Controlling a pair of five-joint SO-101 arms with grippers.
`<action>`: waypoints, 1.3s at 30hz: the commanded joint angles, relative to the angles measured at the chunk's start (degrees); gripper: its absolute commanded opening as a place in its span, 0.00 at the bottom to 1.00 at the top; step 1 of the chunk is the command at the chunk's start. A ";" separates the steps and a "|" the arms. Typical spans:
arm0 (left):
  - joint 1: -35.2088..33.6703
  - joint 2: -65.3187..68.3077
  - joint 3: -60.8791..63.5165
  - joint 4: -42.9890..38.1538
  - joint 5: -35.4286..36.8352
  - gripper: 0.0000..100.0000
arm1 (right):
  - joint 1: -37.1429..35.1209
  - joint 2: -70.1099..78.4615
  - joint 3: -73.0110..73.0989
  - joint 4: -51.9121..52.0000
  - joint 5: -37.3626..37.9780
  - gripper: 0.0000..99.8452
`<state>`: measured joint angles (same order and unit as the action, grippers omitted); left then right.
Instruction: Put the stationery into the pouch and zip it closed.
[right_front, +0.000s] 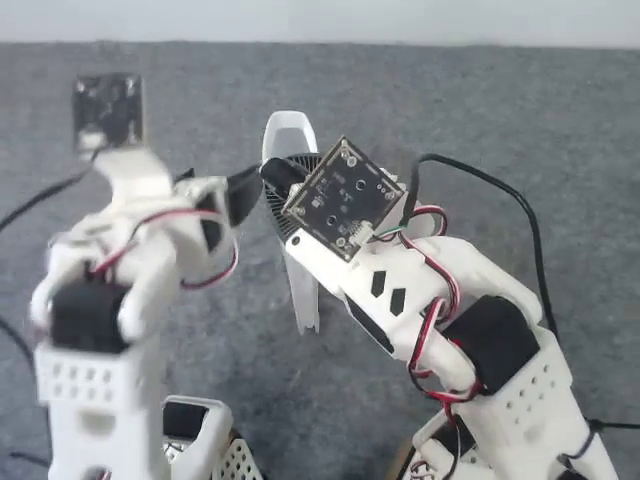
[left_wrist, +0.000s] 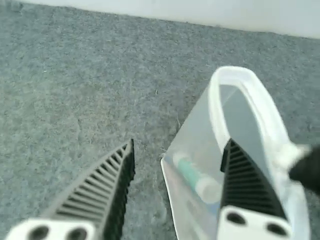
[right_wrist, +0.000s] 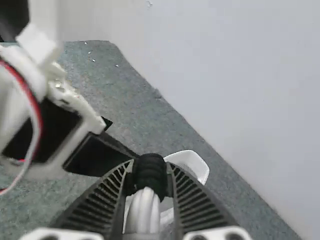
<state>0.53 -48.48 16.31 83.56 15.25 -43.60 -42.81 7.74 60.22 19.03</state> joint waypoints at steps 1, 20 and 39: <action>0.09 -6.15 -3.38 3.34 -1.41 0.30 | -0.13 -1.63 0.00 -2.33 -0.88 0.01; 9.49 -12.48 11.38 -0.35 -1.23 0.32 | 2.68 -2.24 7.30 -16.22 -6.59 0.01; 0.70 -26.11 25.63 -11.69 -6.59 0.31 | 2.59 -2.33 7.38 -6.11 -10.64 0.01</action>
<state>1.67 -70.02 41.10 73.45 11.21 -41.49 -42.81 15.56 52.48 9.01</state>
